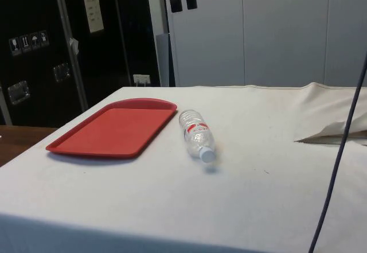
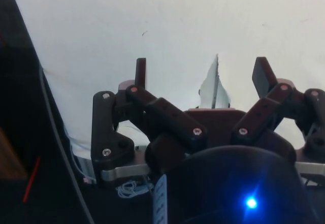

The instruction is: Place the bottle upright on the tray.

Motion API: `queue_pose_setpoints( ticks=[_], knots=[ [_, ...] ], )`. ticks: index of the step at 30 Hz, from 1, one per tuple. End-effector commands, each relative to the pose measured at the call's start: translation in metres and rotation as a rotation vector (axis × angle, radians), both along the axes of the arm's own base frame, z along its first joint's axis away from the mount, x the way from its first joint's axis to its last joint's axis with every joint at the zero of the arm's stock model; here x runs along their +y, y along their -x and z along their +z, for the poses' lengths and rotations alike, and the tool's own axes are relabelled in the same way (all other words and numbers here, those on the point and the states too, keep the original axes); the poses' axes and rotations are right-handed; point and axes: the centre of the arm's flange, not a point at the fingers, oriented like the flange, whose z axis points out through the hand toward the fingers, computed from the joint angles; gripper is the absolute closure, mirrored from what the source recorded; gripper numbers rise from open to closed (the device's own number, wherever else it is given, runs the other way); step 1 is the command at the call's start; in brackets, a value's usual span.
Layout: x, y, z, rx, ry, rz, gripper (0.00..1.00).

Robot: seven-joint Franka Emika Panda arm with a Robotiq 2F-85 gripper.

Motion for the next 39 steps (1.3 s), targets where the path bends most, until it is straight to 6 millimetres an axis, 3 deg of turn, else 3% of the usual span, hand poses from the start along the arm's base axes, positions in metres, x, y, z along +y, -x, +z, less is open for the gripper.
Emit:
queue_pose_setpoints(
  ticks=[1,17,39],
  knots=[
    [0.001,0.003,0.001,-0.015,0.011,-0.004,0.0],
    [0.015,0.032,-0.004,-0.073,0.05,0.01,0.0],
    [0.057,0.054,-0.056,-0.143,0.073,0.028,0.0]
  ],
)
